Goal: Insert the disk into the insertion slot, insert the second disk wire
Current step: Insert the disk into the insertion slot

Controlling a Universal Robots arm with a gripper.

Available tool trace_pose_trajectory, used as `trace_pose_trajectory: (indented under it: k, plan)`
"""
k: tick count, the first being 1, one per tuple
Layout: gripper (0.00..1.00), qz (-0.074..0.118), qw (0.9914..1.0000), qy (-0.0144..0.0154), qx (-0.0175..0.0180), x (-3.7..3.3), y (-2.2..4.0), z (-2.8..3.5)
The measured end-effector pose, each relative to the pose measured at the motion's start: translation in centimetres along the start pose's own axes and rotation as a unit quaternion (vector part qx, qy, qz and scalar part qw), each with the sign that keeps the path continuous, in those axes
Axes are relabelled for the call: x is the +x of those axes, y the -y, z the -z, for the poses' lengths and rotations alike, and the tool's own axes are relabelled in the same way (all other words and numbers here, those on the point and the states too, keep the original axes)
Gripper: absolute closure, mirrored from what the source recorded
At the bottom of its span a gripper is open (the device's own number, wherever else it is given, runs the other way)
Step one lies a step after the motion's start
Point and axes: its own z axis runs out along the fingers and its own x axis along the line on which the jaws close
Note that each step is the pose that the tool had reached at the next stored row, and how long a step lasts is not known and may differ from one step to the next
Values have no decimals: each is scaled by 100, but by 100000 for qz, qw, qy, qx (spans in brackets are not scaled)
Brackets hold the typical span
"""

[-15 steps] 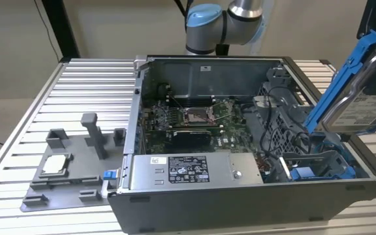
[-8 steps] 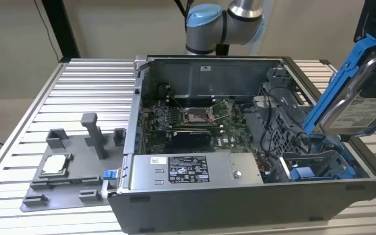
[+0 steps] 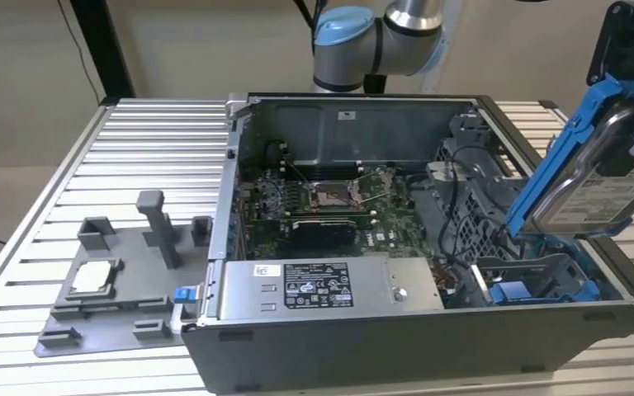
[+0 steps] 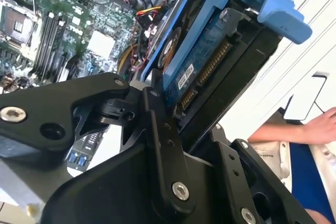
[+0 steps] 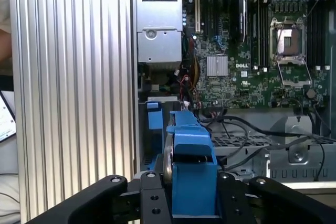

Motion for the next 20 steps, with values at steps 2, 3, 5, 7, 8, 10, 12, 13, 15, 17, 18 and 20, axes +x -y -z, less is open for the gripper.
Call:
trace_pose_trajectory:
  k: [2, 3, 5, 7, 8, 10, 12, 13, 15, 17, 18, 20]
  plan:
    - [100, -1, 100000, -3, -3, 1, 1, -36]
    - [100, -3, 100000, -10, -21, 1, 2, -53]
    - [100, -3, 100000, -2, -73, 5, 2, -82]
    - [100, -7, 100000, 45, -154, 14, 1, -97]
    - [100, -8, 100000, 65, -198, 18, 1, -104]
    - [100, -3, 100000, 88, -206, 41, 3, -111]
    - [100, -6, 100000, 81, -305, 65, 4, -125]
    - [100, -5, 99999, 85, -433, 76, 5, -136]
    - [100, -92, 99998, 86, -594, 86, 6, -162]
    - [100, -295, 99997, 79, -644, 86, 7, -193]
    - [100, -326, 99997, 90, -650, 87, 8, -210]
    - [100, -420, 99997, 88, -676, 88, 10, -245]
